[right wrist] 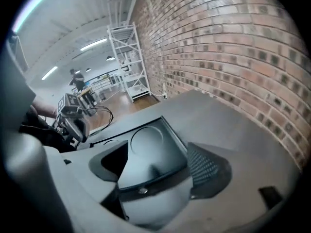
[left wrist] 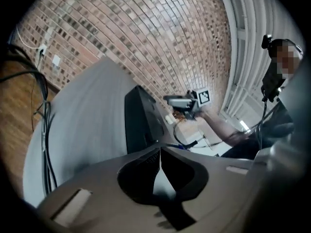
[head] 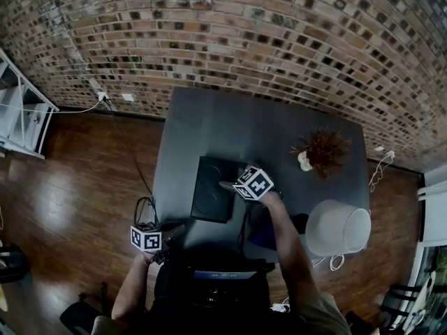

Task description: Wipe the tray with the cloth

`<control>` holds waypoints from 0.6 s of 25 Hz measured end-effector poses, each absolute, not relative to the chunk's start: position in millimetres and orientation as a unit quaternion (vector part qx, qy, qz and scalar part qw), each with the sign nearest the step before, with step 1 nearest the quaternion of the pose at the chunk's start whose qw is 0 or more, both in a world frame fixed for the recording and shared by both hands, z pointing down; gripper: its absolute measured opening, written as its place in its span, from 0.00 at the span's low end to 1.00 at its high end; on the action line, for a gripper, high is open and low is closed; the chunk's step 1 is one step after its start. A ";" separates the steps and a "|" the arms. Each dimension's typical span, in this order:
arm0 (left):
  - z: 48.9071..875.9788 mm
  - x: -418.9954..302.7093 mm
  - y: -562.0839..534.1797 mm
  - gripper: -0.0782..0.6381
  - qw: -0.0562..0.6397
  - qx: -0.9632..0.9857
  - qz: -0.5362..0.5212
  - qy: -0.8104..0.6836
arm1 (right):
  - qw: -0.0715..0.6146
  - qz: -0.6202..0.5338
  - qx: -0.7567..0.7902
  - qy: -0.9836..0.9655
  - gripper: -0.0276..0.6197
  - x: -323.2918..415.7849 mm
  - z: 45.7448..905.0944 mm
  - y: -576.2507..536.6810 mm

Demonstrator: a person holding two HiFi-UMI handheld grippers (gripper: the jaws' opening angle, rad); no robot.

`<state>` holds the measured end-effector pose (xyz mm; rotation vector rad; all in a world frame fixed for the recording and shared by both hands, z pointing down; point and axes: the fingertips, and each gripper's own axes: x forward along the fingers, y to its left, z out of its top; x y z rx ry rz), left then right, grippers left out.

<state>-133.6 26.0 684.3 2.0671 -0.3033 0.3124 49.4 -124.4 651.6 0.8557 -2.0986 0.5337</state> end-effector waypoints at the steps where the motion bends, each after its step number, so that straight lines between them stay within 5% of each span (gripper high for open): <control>1: 688.5 -130.6 33.1 0.12 0.496 0.851 0.138 -0.104 | 0.411 0.199 0.318 -0.831 0.63 43.8 656.4 -139.0; 8: 706.1 -75.2 50.6 0.16 0.538 0.828 0.157 -0.013 | 0.514 0.239 0.176 -0.804 0.62 22.1 715.9 -158.6; 15: 712.3 -76.4 26.5 0.17 0.542 0.824 0.145 -0.081 | 0.506 0.260 0.189 -0.800 0.61 47.0 718.0 -144.9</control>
